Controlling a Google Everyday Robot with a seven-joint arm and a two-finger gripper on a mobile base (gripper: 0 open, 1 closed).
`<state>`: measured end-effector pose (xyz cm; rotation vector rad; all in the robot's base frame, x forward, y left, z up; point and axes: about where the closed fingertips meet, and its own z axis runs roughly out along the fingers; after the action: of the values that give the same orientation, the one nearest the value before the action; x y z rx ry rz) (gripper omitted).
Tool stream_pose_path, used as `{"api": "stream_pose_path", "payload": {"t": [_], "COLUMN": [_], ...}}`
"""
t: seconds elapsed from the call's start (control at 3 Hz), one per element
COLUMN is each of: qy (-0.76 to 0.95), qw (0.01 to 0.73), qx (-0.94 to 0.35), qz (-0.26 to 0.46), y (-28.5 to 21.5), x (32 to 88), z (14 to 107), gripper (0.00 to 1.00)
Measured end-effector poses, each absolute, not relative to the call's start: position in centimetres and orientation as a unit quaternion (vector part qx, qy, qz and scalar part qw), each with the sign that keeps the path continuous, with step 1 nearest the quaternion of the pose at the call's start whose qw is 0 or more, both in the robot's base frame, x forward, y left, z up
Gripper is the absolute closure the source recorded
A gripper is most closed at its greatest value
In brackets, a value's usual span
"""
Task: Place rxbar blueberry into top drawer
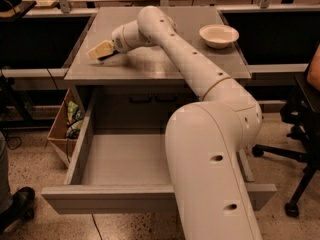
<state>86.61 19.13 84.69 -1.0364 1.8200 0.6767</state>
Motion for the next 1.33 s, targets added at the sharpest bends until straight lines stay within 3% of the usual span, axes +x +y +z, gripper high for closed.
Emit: {"api": "stream_pose_path", "payload": {"t": [0.67, 1.0, 1.33], "qy": [0.691, 0.679, 0.662], "qw": [0.483, 0.490, 0.495], "qx": [-0.489, -0.508, -0.533], "qz": [0.222, 0.200, 0.183], "y": [19.8, 18.8, 16.4], "x": [83.1, 81.6, 79.2], "z": [85.4, 86.2, 88.2], "gripper": [0.79, 0.99, 1.00]}}
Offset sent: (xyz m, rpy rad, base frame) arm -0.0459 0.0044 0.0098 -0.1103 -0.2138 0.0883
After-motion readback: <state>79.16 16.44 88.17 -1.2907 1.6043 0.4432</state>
